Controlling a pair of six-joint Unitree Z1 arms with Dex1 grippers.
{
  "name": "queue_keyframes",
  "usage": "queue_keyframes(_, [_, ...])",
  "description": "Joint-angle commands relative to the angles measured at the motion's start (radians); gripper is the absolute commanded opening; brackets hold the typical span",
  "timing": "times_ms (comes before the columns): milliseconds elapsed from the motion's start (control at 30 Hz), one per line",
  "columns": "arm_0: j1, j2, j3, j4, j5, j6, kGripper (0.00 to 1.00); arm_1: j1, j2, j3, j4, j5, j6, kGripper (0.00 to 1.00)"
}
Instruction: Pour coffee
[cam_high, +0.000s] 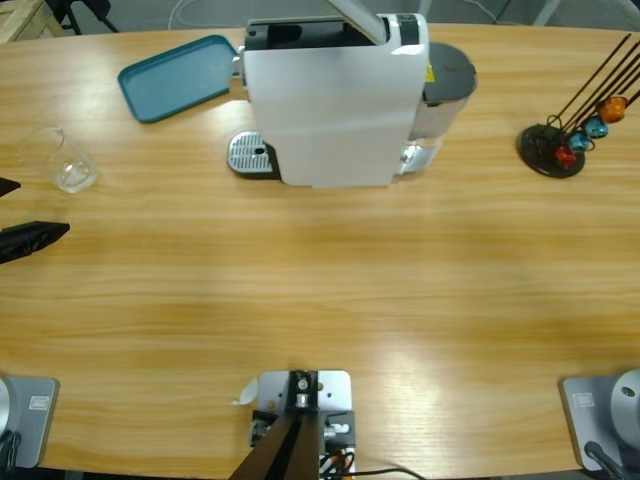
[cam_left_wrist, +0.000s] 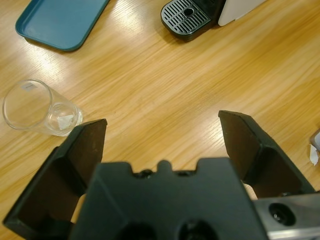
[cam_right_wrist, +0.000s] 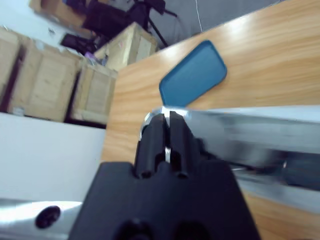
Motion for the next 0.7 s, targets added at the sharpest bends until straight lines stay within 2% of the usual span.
queue_keyframes(33, [0.007,-0.016,0.033,-0.012,-0.019,-0.011,0.958,0.104,0.168,0.056,0.070,-0.095,-0.124,0.000])
queue_keyframes(233, [0.008,-0.035,0.023,0.000,-0.019,-0.011,0.954,0.101,0.234,0.041,0.072,-0.133,-0.162,0.000])
queue_keyframes(600, [0.007,-0.018,0.028,-0.006,-0.021,-0.011,0.954,0.060,0.255,0.019,0.123,-0.143,-0.173,0.000])
queue_keyframes(700, [0.008,-0.017,0.028,-0.006,-0.021,-0.011,0.954,0.046,0.274,0.006,0.160,-0.120,-0.169,0.000])
